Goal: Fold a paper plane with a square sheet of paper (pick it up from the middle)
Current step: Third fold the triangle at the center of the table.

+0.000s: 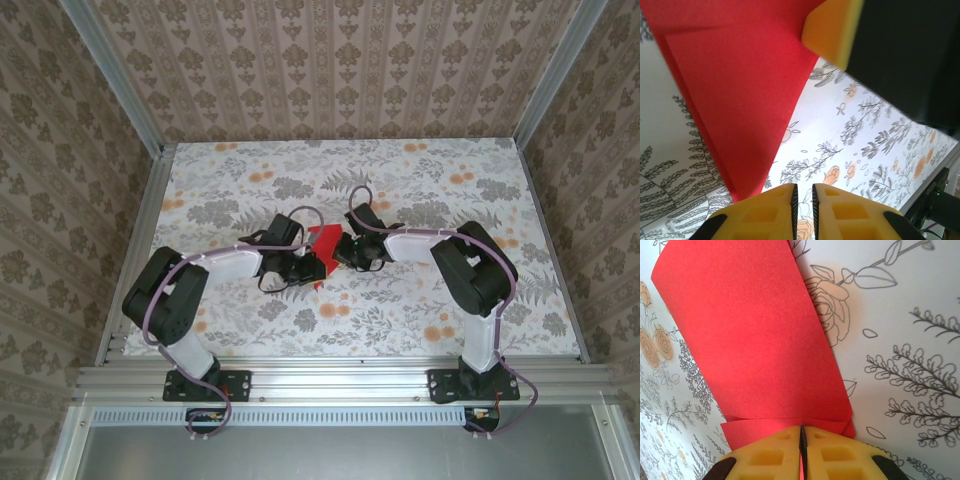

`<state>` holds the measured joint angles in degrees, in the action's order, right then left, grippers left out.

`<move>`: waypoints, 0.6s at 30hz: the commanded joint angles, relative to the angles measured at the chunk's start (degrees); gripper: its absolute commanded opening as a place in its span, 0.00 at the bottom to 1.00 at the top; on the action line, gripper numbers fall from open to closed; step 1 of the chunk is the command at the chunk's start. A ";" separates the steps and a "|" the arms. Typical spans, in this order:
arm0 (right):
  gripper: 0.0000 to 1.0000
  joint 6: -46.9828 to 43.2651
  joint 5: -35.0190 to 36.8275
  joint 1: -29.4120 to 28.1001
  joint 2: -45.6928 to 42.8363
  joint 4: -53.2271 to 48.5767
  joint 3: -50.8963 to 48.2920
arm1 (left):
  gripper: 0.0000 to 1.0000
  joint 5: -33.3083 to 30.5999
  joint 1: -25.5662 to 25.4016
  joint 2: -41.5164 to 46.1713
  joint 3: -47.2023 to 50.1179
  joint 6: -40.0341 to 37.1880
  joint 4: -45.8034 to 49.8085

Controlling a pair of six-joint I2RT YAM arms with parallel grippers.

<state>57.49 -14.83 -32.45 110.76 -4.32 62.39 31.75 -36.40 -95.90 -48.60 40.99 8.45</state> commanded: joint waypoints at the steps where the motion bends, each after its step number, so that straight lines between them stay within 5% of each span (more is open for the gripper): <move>1: 0.11 1.47 2.35 0.81 2.68 -4.19 -2.01 | 0.16 0.51 -0.14 -1.65 -1.15 -0.32 0.63; 18: 0.14 -1.26 -1.36 1.08 -0.27 0.38 -1.22 | 0.07 -10.33 -0.25 -6.66 -3.94 -4.60 11.84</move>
<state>58.24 -16.01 -32.03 110.85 -3.68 62.39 25.43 -36.40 -100.03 -51.94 38.46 15.84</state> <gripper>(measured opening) 0.141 0.079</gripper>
